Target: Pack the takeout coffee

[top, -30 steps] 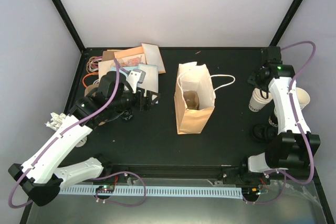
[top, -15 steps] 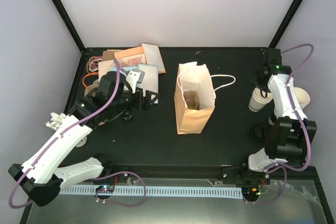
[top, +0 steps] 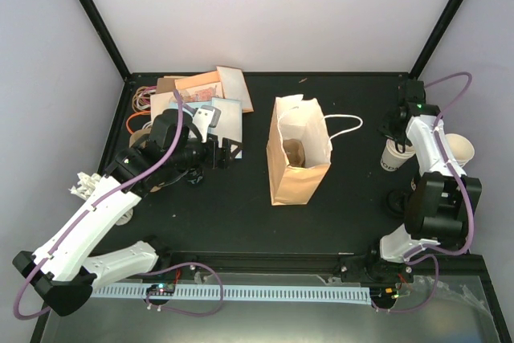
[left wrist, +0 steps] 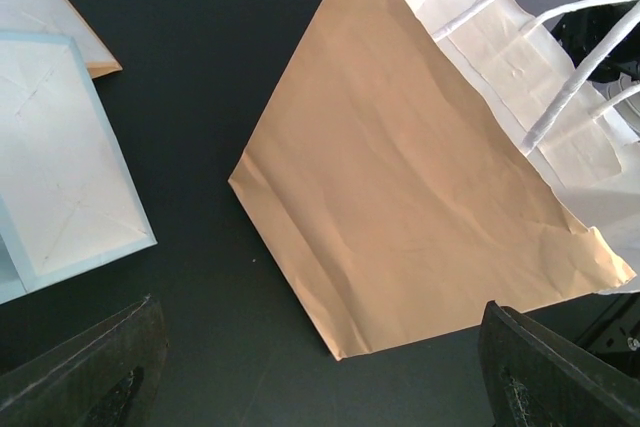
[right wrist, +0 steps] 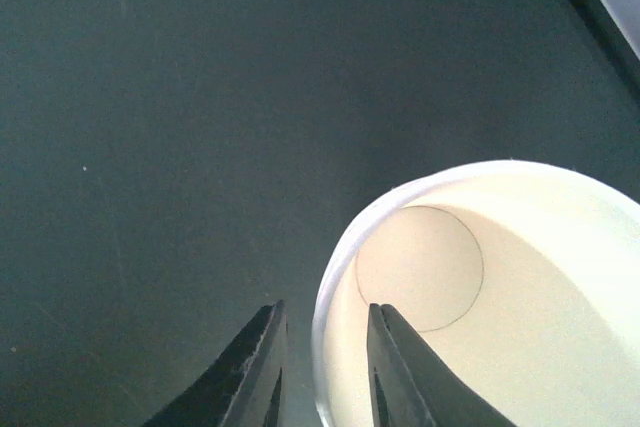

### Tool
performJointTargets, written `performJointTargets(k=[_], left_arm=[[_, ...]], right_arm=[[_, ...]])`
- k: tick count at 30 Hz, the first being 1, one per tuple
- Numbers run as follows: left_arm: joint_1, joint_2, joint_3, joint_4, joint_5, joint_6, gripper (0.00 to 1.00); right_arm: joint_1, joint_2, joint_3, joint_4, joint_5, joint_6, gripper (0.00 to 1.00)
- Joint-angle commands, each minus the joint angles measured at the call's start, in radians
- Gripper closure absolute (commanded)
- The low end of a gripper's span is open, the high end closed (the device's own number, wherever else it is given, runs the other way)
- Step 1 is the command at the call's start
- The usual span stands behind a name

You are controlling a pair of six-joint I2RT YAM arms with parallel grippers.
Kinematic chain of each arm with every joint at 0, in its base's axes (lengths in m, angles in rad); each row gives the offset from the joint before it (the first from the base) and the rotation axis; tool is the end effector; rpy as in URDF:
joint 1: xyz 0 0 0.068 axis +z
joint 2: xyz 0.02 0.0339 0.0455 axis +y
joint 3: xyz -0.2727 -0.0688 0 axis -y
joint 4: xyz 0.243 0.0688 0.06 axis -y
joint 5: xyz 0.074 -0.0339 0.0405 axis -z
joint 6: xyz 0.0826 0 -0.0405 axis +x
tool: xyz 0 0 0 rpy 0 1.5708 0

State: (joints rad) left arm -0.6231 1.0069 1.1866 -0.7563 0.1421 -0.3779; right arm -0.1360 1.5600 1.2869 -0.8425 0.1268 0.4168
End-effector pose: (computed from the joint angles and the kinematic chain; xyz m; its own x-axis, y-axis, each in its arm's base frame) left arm 0.1825 -0.1456 0.3615 -0.6602 0.0246 -0.7507 0.4632 0.8002 -0.3811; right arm 0.3313 -0.0559 0.2384 -0.7370 0.5062 -0.4480 0.5336 0.8425 0.0741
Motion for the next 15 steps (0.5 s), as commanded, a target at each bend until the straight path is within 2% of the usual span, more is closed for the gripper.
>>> performJointTargets(k=[1,5,9,15], left_arm=[[0.006,-0.016,0.005,-0.019,-0.008,0.002,0.12],[0.005,-0.019,0.005,-0.024,-0.007,0.002,0.12],[0.006,-0.017,0.001,-0.020,0.001,-0.004,0.12],[0.005,-0.019,0.004,-0.013,0.011,-0.004,0.12]], right_arm=[[-0.005,0.015,-0.010,0.033,-0.003,-0.004,0.75],[-0.005,-0.001,-0.014,0.031,0.000,-0.005,0.80],[-0.005,-0.018,-0.005,0.017,0.012,-0.006,0.90],[-0.005,-0.042,0.013,-0.006,0.010,-0.012,0.96]])
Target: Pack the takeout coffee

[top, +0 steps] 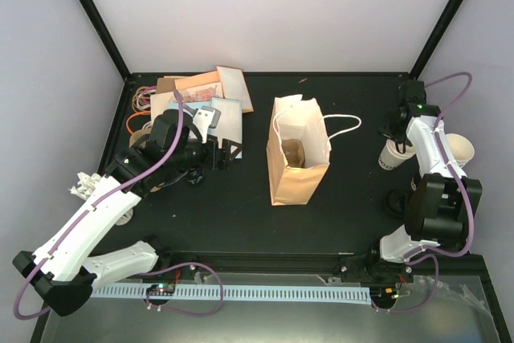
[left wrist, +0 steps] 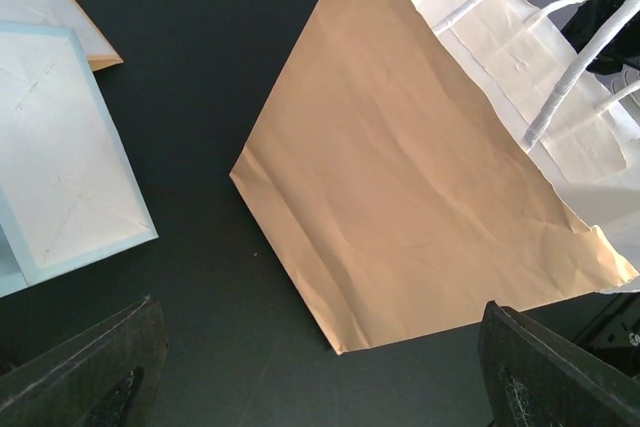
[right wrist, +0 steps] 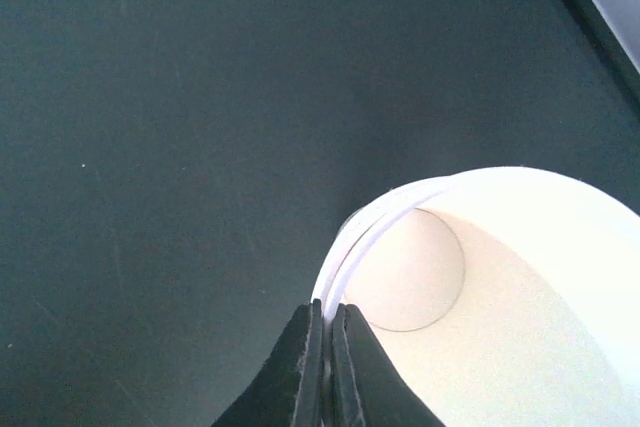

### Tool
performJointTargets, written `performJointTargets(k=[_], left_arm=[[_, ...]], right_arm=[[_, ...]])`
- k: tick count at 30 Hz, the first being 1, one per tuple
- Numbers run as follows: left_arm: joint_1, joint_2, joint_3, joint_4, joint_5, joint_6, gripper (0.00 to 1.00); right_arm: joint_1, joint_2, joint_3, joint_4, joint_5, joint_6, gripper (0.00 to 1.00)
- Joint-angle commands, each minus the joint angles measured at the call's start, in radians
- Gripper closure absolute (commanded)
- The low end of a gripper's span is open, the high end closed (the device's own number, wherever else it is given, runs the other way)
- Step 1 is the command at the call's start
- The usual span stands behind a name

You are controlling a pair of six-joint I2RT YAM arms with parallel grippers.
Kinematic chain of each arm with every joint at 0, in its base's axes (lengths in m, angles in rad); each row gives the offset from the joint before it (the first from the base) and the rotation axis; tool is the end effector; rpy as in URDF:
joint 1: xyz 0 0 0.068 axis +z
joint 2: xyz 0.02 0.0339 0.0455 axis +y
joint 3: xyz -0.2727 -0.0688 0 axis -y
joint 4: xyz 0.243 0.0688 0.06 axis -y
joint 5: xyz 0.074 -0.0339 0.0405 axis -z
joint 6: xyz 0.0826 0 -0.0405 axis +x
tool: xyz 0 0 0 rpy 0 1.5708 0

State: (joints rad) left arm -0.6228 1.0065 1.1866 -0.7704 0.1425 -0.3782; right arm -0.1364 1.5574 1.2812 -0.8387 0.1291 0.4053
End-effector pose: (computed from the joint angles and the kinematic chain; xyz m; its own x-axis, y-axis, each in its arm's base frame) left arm 0.1815 -0.1448 0.3598 -0.6687 0.0303 -0.7429 0.4587 0.8031 -0.3802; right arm 0.3306 -0.0561 0.2376 -0.7422 0.4965 -0.4502 0.5263 0.8476 0.0674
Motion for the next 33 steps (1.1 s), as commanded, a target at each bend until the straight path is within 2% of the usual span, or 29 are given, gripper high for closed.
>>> performJointTargets(k=[1,12,18,23,25,27,28,32,33], left_arm=[[0.005,-0.021,0.004,0.002,0.012,-0.003,0.12],[0.005,-0.029,0.001,0.001,0.021,-0.005,0.12],[0.005,-0.031,0.001,0.004,0.025,-0.002,0.12],[0.005,-0.033,0.001,0.001,0.028,0.003,0.12],[0.006,-0.035,0.001,-0.001,0.023,0.005,0.12],[0.005,-0.038,-0.001,-0.001,0.018,0.005,0.12],[0.007,-0.039,-0.002,0.000,0.016,0.006,0.12],[0.008,-0.034,-0.001,0.006,0.023,0.005,0.12],[0.007,-0.033,0.002,0.004,0.024,0.005,0.12]], right_arm=[[-0.005,-0.039,0.024,-0.017,0.011,-0.002,0.97],[0.022,-0.045,0.091,-0.098,0.091,0.004,0.99],[0.118,0.022,0.177,-0.219,0.331,0.039,0.99],[0.128,0.028,0.180,-0.204,0.238,0.029,0.99],[0.150,0.033,0.194,-0.218,0.296,0.022,0.99],[0.216,0.068,0.245,-0.299,0.516,0.064,0.99],[0.232,0.092,0.266,-0.321,0.540,0.061,0.99],[0.243,0.126,0.271,-0.303,0.391,0.040,0.99],[0.247,0.121,0.271,-0.304,0.403,0.058,0.99]])
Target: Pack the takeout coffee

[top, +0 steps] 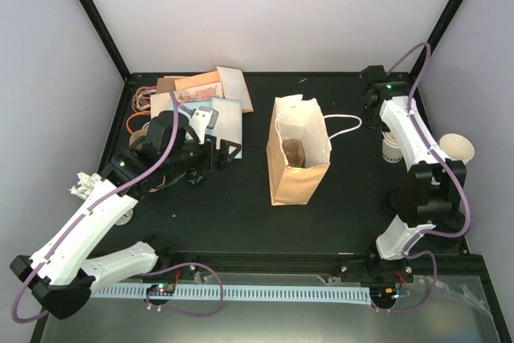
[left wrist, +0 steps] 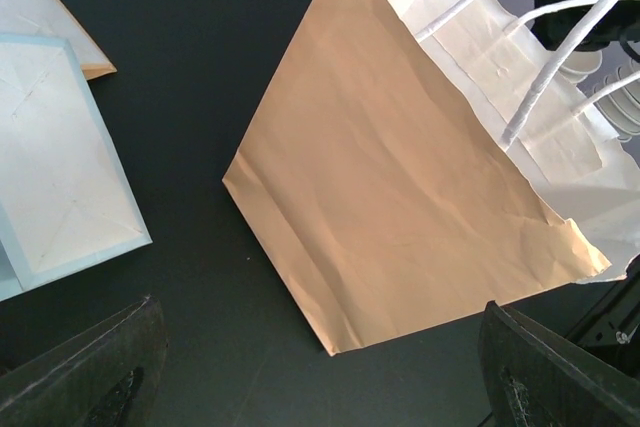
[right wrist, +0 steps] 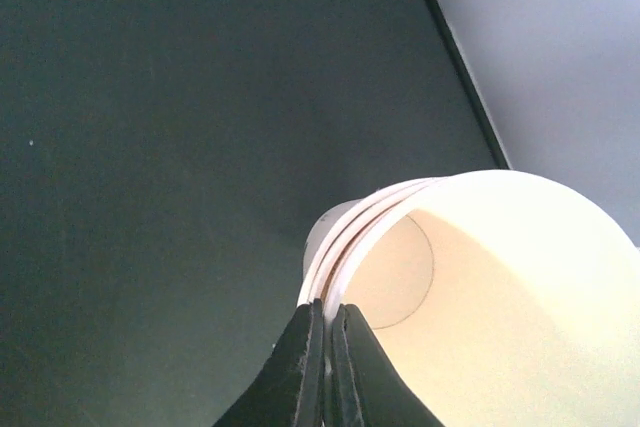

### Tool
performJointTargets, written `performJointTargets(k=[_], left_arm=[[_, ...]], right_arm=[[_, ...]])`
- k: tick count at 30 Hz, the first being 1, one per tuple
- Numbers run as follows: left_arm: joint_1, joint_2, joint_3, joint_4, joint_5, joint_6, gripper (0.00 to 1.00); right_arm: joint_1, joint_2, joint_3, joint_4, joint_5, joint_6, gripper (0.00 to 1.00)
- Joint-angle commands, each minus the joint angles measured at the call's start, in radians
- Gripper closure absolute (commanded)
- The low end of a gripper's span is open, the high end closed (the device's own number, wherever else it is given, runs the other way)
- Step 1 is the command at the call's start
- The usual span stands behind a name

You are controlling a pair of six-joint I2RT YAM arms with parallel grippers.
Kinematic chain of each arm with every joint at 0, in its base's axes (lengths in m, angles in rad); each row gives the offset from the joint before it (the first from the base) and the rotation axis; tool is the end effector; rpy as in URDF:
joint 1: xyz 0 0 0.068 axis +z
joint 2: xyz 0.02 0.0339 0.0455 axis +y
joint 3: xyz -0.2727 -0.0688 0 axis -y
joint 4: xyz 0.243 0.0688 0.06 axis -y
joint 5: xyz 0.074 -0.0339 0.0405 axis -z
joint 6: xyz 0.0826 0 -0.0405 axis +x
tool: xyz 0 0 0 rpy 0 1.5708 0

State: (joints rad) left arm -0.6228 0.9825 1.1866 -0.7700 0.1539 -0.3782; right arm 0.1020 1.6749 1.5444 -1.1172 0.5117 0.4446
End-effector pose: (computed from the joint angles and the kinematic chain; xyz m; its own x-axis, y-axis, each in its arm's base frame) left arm 0.1760 -0.1420 0.3649 -0.6564 0.0222 -0.7541 0.4725 0.7913 -0.3881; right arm 0.3458 -0.0053 0.2741 -0.8233 0.2927 -0.4863 0.4652 0.8389 -0.2826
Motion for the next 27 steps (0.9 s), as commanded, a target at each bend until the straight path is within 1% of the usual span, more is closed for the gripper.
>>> performJointTargets(k=[1,2,4,5,6,7,8,9,11,12,13,14,16,18,20,21,22,23,24,25,26,27], left_arm=[[0.007,-0.009,0.006,0.001,0.015,0.007,0.12],[0.006,-0.011,0.008,-0.001,0.013,0.009,0.12],[0.007,-0.015,0.007,-0.004,0.009,0.014,0.12],[0.006,-0.017,0.008,-0.006,0.005,0.015,0.12],[0.006,-0.016,0.008,-0.009,0.003,0.016,0.12],[0.007,-0.016,0.008,-0.009,0.003,0.018,0.12],[0.007,-0.017,0.007,-0.008,0.002,0.018,0.12],[0.008,-0.015,0.007,-0.008,0.002,0.018,0.12],[0.008,-0.011,0.008,-0.003,0.009,0.019,0.12],[0.009,-0.009,0.010,-0.003,0.011,0.019,0.12],[0.008,-0.006,0.013,-0.003,0.013,0.019,0.12],[0.009,-0.007,0.016,-0.004,0.015,0.019,0.12],[0.008,-0.009,0.021,-0.010,0.013,0.021,0.12],[0.008,-0.013,0.024,-0.014,0.009,0.026,0.12],[0.009,-0.017,0.024,-0.017,0.003,0.027,0.12],[0.008,-0.016,0.023,-0.017,0.004,0.027,0.12],[0.008,-0.016,0.022,-0.016,0.005,0.026,0.12],[0.009,-0.016,0.021,-0.014,0.008,0.024,0.12],[0.010,-0.017,0.021,-0.013,0.011,0.024,0.12],[0.010,-0.017,0.021,-0.011,0.013,0.023,0.12],[0.009,-0.017,0.023,-0.012,0.014,0.021,0.12],[0.010,-0.018,0.025,-0.014,0.016,0.021,0.12]], right_arm=[[0.009,-0.007,-0.001,-0.008,-0.029,0.009,0.99],[0.006,-0.018,-0.012,0.024,-0.068,-0.017,0.99],[0.029,-0.006,0.029,-0.037,0.058,0.037,0.99],[0.033,0.000,0.034,-0.041,0.072,0.017,0.99],[0.041,0.019,0.062,-0.079,0.145,0.058,0.99],[0.064,0.046,0.100,-0.164,0.264,0.114,0.99],[0.079,0.067,0.113,-0.188,0.286,0.089,0.99],[0.072,0.076,0.115,-0.168,0.210,0.053,0.99],[0.072,0.075,0.103,-0.138,0.156,0.053,0.99],[0.065,0.059,0.077,-0.077,0.033,-0.002,0.99],[0.056,0.039,0.047,-0.048,-0.038,0.001,0.99],[0.062,0.020,0.042,-0.056,0.017,0.039,0.99],[0.045,-0.010,0.016,0.014,-0.121,-0.018,0.99],[0.064,0.003,0.057,-0.063,0.069,0.051,0.99],[0.040,0.010,0.062,-0.054,-0.026,0.003,0.99],[0.036,0.014,0.071,-0.080,0.034,0.041,0.99],[0.039,0.003,0.051,-0.060,-0.017,0.027,0.99],[0.017,-0.017,0.015,-0.010,-0.152,-0.019,0.99],[-0.007,-0.038,-0.010,0.007,-0.167,-0.001,0.99],[-0.002,-0.066,-0.040,0.028,-0.139,0.024,0.99],[-0.010,-0.097,-0.087,0.089,-0.248,-0.013,0.99],[-0.057,-0.119,-0.120,0.137,-0.376,-0.033,0.99]])
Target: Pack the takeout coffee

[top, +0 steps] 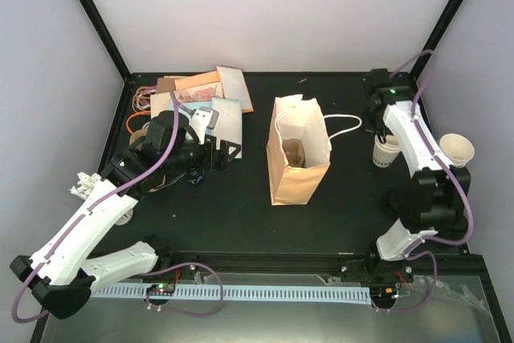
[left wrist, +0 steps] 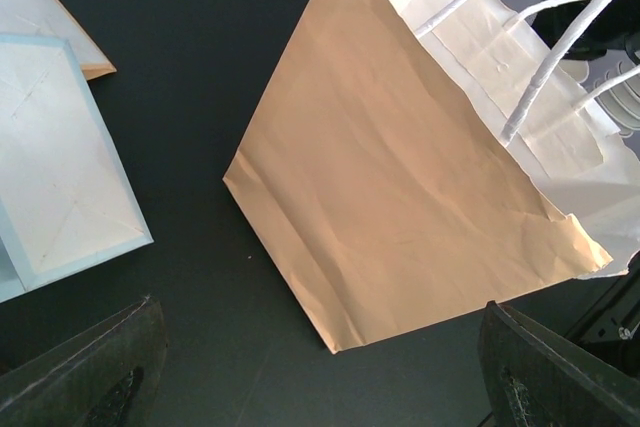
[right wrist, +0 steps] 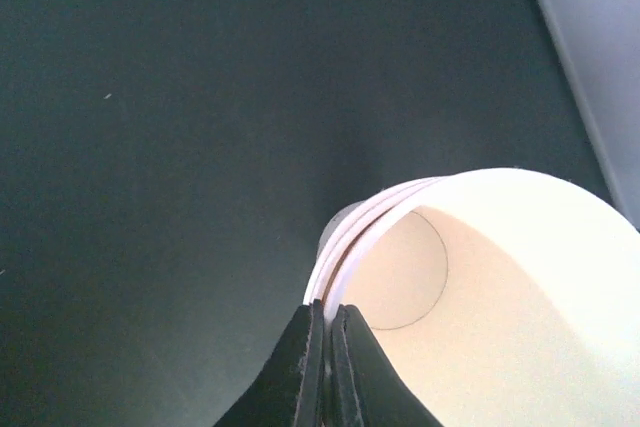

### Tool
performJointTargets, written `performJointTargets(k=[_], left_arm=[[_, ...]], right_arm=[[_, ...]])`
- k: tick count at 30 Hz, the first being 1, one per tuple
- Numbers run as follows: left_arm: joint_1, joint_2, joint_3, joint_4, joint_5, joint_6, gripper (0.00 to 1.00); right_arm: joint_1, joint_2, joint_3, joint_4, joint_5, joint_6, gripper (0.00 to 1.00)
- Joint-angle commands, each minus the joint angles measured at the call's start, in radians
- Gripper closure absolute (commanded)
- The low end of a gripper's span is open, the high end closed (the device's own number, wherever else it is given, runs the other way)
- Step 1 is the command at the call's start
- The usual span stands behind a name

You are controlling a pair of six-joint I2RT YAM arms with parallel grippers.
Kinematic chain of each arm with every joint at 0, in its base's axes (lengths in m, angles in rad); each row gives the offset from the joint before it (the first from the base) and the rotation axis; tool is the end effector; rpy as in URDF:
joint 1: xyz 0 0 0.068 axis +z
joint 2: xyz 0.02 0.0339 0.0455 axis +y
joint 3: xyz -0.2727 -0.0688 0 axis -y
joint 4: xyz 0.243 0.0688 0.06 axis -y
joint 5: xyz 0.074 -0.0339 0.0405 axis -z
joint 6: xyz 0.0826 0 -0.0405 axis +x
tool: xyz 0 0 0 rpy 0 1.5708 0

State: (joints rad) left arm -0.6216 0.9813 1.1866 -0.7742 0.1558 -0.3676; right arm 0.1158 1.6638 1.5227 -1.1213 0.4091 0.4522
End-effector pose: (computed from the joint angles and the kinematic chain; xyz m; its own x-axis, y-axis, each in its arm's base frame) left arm 0.1756 -0.1415 0.3646 -0.6536 0.0315 -0.7562 0.4786 0.7911 -0.3808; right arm 0.3413 0.0066 0.2675 -0.8452 0.3053 -0.4386 0.4261 0.8804 -0.2083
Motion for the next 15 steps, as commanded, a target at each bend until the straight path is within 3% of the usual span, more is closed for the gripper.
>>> performJointTargets(k=[1,2,4,6,10,14,15], left_arm=[[0.008,-0.018,0.027,-0.010,0.015,0.011,0.12],[0.008,-0.020,0.028,-0.010,0.015,0.012,0.12],[0.008,-0.022,0.032,-0.012,0.015,0.013,0.12],[0.008,-0.023,0.034,-0.011,0.018,0.013,0.12],[0.008,-0.015,0.036,-0.001,0.028,0.006,0.12],[0.008,-0.012,0.042,0.001,0.036,0.002,0.12],[0.008,-0.013,0.043,-0.002,0.035,0.002,0.12]], right_arm=[[-0.075,-0.118,-0.101,0.126,-0.200,-0.006,0.99],[-0.053,-0.125,-0.102,0.113,-0.094,-0.004,0.99],[-0.073,-0.128,-0.116,0.132,-0.136,-0.032,0.99],[-0.033,-0.106,-0.093,0.061,0.045,-0.019,0.99],[0.003,-0.079,-0.088,0.034,0.121,-0.017,0.99],[-0.019,-0.107,-0.134,0.127,-0.151,-0.063,0.99],[-0.027,-0.117,-0.145,0.142,-0.157,-0.059,0.99]])
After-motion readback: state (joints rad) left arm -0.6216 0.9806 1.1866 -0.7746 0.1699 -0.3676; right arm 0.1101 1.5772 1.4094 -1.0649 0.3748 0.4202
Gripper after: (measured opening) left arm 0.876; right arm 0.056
